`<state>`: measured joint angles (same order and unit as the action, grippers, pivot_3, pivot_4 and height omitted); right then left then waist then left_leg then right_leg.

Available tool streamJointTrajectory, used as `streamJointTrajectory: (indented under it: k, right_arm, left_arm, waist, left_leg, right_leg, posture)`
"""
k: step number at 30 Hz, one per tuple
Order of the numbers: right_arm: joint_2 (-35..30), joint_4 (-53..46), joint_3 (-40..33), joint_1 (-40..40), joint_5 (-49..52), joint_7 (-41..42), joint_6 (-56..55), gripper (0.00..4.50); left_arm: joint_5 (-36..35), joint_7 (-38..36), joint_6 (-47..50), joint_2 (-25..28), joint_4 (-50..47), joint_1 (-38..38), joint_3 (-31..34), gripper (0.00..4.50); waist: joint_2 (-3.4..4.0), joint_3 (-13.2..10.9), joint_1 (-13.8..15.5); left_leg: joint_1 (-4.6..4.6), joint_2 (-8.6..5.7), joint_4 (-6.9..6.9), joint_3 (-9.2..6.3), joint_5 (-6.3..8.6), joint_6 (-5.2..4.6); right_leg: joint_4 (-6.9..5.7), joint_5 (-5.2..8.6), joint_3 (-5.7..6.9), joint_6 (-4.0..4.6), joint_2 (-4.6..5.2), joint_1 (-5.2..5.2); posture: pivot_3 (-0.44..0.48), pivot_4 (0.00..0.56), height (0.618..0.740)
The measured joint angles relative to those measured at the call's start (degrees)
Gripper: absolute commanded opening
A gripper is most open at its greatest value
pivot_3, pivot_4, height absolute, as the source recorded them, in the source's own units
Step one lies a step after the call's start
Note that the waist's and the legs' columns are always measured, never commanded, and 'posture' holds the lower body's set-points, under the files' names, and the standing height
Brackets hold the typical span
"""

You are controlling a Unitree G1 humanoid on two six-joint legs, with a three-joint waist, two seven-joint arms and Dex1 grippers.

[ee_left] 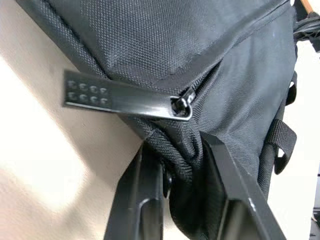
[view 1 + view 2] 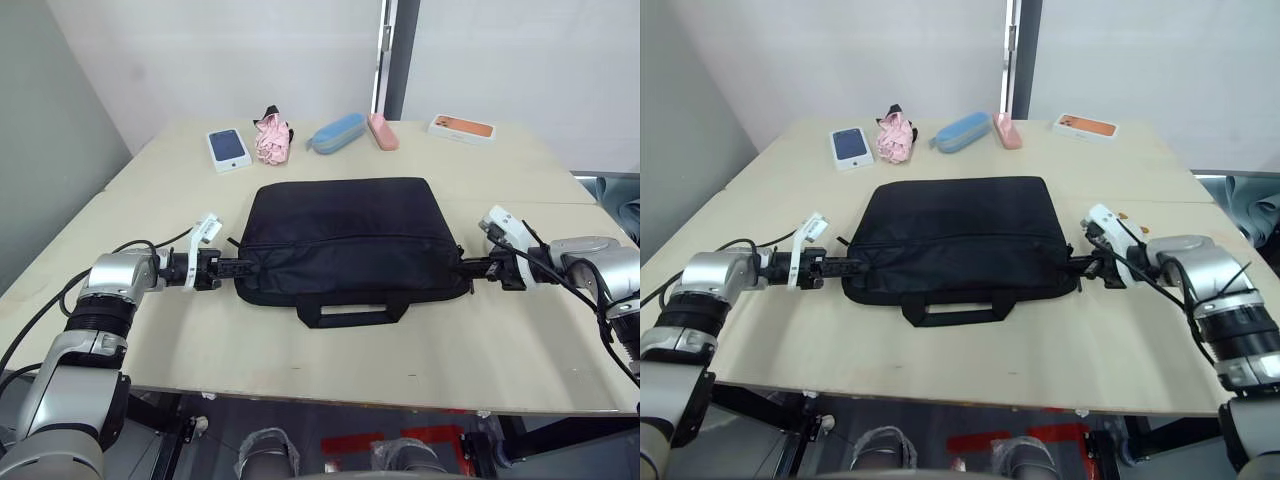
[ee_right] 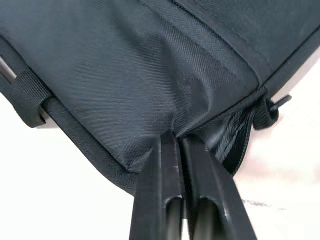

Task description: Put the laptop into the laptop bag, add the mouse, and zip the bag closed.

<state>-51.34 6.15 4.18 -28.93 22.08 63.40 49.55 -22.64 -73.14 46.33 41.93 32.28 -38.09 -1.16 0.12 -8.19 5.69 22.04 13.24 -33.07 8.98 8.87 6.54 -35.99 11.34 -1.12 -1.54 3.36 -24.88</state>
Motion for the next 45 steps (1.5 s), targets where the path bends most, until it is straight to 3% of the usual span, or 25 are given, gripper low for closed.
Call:
streamJointTrajectory:
  k: [7,10,20,25,30,32,37,40,43,45]
  right_arm:
    - [1.56,-14.48,1.7,4.66,4.27,0.89,4.64,0.02]
    - [4.86,-21.08,4.39,4.83,5.71,-0.76,7.26,0.02]
    - [10.05,-24.56,8.31,4.59,5.48,-4.51,8.15,0.02]
    - [10.19,-24.33,6.88,4.6,7.37,-4.21,9.11,1.62]
    - [5.92,-24.81,-0.43,4.6,13.88,-2.07,11.47,3.3]
    - [4.61,-25.5,-4.14,4.63,16.55,-1.59,12.1,3.97]
    - [-2.94,-29.55,-16.82,10.62,24.2,1.31,13.41,3.97]
    - [-6.23,-30.1,-23.32,13.98,25.19,1.81,11.94,3.97]
    - [-7.44,-30.38,-27.79,16.74,24.77,1.8,9.63,3.97]
    - [-7.52,-31.1,-31.53,19.96,24.54,1.45,7.73,3.97]
  left_arm:
    - [1.81,-4.12,-4.08,6.88,7.54,-2.65,0.34,0.92]
    - [5.04,-6.25,-9.18,9.65,15.09,-5.86,0.25,0.92]
    - [11.61,-11.59,-18.54,12.63,25.36,-6.87,-0.93,0.92]
    - [12.34,-12.28,-20.04,12.53,26.46,-6.99,-0.53,2.52]
    - [13.24,-16.64,-24.63,15.63,22.67,-5.43,-2.91,4.27]
    - [12.03,-16.76,-25.69,17.56,20.93,-5.43,-3.06,4.5]
    - [3.57,-16.86,-26.94,23.32,13.16,-5.48,-3.67,4.5]
    - [-4.08,-16.96,-25.61,23.64,5.53,-5.66,-4.74,4.5]
    - [-8.93,-17.01,-25.04,21.59,-0.06,-7.23,-5.04,4.5]
    - [-12.37,-17.05,-23.47,16.08,-6.02,-9.85,-5.09,4.5]
  waist:
    - [-0.13,-0.11,-0.38]
    - [-0.15,-0.12,-0.07]
    - [-0.2,-0.11,0.04]
    - [-0.2,-0.11,-0.04]
    - [-0.22,-0.12,-0.04]
    - [-0.22,-0.12,0.08]
    - [-0.23,-0.12,1.15]
    - [-0.24,-0.12,1.89]
    - [-0.25,-0.11,2.28]
    - [-0.25,-0.11,2.82]
  left_leg:
    - [0.01,0.15,0.12,0.01,0.0,0.15]
    - [0.02,0.09,0.11,0.02,0.05,0.21]
    - [-0.04,0.06,0.11,-0.04,0.06,0.26]
    - [-0.07,0.06,0.07,-0.07,0.04,0.29]
    - [-0.02,0.07,0.11,-0.07,0.05,0.29]
    - [-0.02,0.08,0.13,-0.07,0.05,0.3]
    - [-0.04,0.04,0.13,-0.07,0.07,0.29]
    - [-0.08,0.02,0.0,-0.06,0.07,0.28]
    - [-0.09,0.03,-0.09,-0.06,0.07,0.27]
    - [-0.06,0.03,-0.22,-0.04,0.05,0.24]
  right_leg:
    - [0.01,0.01,-0.01,-0.01,-0.15,-0.14]
    - [0.04,0.01,-0.01,-0.01,-0.08,-0.13]
    - [0.01,0.01,0.02,-0.01,-0.03,-0.04]
    - [-0.11,0.0,0.02,-0.01,-0.02,-0.03]
    - [-0.03,0.01,0.03,-0.02,-0.05,-0.06]
    - [-0.05,0.01,0.04,-0.02,-0.05,-0.09]
    - [-0.01,0.02,0.04,-0.03,0.0,-0.04]
    - [-0.14,0.02,0.02,-0.03,0.04,-0.02]
    - [-0.24,0.02,0.02,-0.03,0.05,0.0]
    - [-0.33,0.02,0.0,-0.02,0.07,-0.01]
  posture:
    - [0.0,0.15,0.74]
    - [0.0,0.15,0.74]
    - [0.0,0.15,0.74]
    - [0.0,0.15,0.74]
    - [0.0,0.15,0.74]
    - [0.0,0.15,0.74]
    - [0.0,0.15,0.74]
    - [0.0,0.15,0.74]
    - [0.0,0.15,0.74]
    - [0.0,0.15,0.74]
